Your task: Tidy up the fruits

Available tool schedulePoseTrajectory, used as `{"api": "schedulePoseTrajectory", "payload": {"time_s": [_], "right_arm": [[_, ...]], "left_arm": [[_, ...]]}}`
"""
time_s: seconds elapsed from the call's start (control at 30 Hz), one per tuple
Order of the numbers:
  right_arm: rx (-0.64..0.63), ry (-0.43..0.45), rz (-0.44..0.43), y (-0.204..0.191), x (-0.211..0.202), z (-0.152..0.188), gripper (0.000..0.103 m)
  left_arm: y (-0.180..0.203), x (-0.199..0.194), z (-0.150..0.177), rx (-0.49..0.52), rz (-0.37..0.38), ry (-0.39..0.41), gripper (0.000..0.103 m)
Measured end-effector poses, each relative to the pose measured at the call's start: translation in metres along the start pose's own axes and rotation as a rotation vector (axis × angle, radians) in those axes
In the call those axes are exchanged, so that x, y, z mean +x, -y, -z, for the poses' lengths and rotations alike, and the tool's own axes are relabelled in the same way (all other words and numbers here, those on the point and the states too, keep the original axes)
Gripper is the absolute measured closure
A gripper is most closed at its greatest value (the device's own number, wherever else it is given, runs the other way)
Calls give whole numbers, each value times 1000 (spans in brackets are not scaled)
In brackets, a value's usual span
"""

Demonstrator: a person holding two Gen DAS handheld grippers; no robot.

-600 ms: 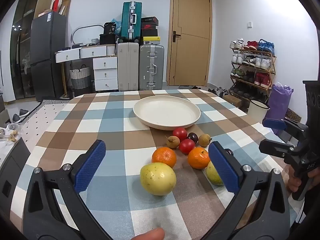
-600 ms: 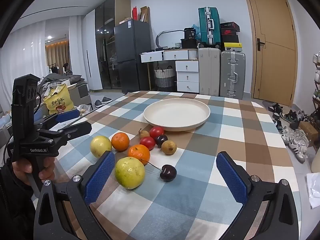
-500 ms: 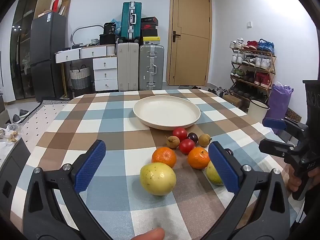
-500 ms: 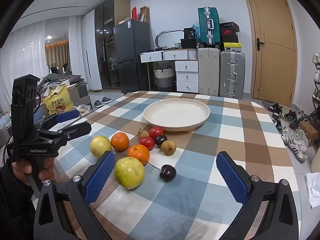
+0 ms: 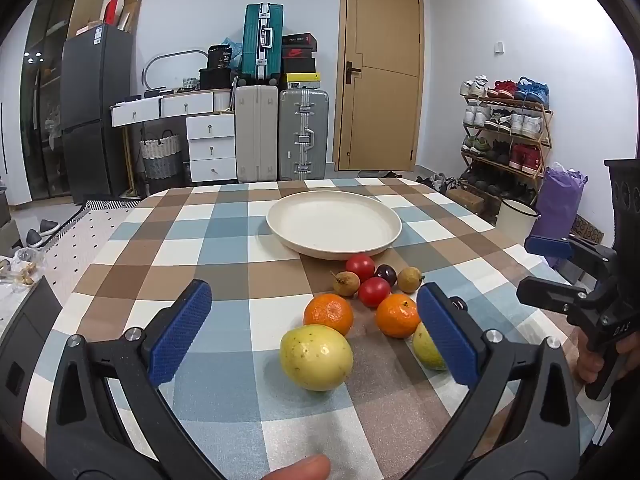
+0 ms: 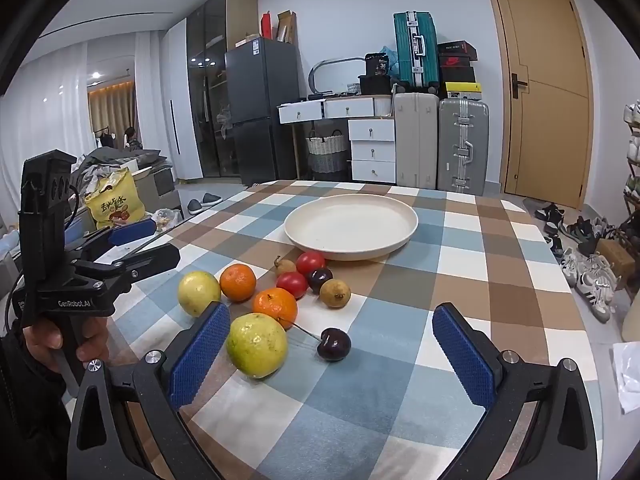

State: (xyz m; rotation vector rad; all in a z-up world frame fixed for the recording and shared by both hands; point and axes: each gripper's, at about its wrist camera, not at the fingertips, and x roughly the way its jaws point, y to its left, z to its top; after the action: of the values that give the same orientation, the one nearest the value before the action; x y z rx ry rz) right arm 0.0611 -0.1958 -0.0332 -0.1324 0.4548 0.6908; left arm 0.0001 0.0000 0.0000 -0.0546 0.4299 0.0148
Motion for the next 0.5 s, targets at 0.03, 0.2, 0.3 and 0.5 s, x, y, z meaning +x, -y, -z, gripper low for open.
{"api": "schedulePoseTrajectory", "payload": {"time_s": [0.03, 0.2, 0.3, 0.5], "right_arm": [[0, 0, -1, 0, 0, 0, 0], [1, -2, 0, 0, 0, 0, 0], [2, -2, 0, 0, 0, 0, 0], [2, -3, -1, 1, 0, 0, 0]], "left_arm": [[0, 0, 0, 1, 0, 0, 1], [0, 0, 0, -4, -1, -1, 1], [0, 1, 0, -3, 2, -3, 1], [-2, -1, 0, 1, 11, 0, 1]]}}
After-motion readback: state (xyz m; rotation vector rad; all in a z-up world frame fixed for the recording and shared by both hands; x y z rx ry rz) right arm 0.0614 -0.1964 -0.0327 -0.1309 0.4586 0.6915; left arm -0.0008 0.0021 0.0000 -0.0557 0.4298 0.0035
